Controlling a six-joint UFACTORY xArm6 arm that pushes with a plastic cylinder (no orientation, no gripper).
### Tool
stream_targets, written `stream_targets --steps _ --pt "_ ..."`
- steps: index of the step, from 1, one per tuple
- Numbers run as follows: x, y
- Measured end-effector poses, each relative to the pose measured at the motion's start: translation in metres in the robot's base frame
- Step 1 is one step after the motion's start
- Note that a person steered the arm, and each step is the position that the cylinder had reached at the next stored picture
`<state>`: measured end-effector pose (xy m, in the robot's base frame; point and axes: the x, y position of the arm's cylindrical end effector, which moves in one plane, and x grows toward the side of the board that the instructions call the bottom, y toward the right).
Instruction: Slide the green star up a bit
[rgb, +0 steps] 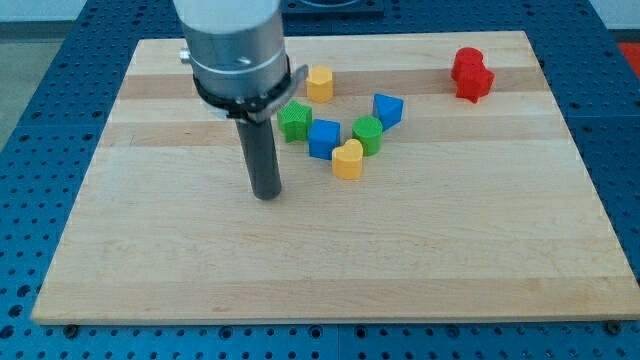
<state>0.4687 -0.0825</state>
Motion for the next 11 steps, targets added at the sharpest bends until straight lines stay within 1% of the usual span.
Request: stream_targets --steps 1,2,6,8,11 --pt "-0.039 -0.002" --pt "-0.062 -0.002" --pt "-0.063 0.004" --pt "-0.072 0.008" --pt "-0.076 0.008"
